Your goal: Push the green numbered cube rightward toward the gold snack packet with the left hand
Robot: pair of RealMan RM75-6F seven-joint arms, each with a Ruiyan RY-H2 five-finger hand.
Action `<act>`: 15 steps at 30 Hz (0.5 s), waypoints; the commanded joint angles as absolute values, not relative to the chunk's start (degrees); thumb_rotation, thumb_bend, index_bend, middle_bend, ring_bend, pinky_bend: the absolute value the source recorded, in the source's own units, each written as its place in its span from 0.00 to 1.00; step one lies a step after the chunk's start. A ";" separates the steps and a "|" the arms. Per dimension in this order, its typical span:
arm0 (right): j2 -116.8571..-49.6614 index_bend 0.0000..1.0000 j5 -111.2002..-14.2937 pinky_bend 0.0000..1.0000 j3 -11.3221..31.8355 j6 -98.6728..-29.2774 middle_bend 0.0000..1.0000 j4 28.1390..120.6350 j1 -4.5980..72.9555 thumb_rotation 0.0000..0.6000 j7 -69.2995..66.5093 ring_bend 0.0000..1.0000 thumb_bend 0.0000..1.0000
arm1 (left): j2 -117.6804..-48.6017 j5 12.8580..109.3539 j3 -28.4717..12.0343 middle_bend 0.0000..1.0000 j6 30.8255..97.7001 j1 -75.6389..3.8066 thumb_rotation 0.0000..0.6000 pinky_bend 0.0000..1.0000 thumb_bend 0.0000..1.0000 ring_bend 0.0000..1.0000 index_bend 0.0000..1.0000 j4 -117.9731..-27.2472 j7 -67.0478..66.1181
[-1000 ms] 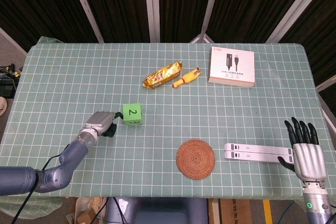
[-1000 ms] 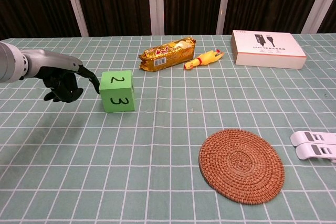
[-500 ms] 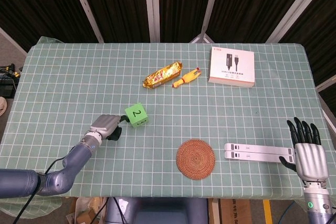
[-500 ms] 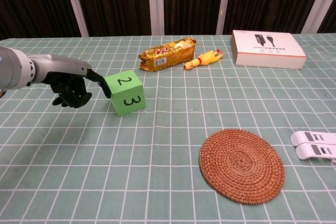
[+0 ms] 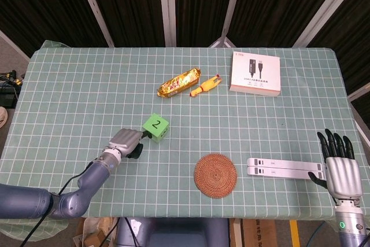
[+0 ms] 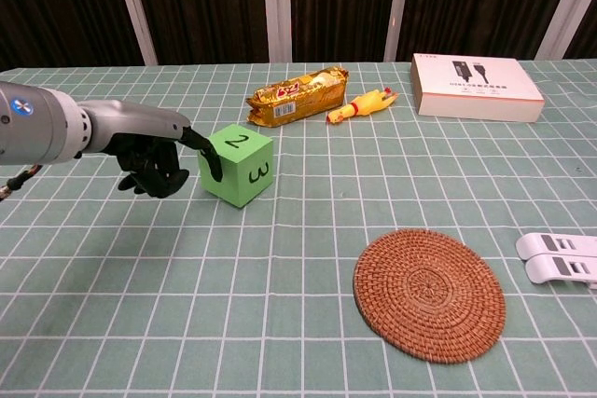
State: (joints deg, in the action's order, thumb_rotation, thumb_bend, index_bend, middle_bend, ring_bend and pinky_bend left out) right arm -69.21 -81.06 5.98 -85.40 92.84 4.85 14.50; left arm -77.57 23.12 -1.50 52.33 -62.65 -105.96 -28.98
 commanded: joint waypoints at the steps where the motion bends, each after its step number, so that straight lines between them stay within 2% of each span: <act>1: -69.22 0.05 -81.01 0.00 6.00 -85.38 0.00 92.82 4.86 1.00 14.50 0.00 0.07 | -78.28 22.74 -1.78 0.85 52.86 -63.14 1.00 0.71 0.88 0.71 0.24 -105.95 -29.69; 15: -69.28 0.05 -80.46 0.00 6.23 -85.05 0.00 92.47 5.01 1.00 14.31 0.00 0.07 | -82.50 19.21 -3.75 0.85 55.13 -65.84 1.00 0.71 0.88 0.71 0.24 -104.21 -33.40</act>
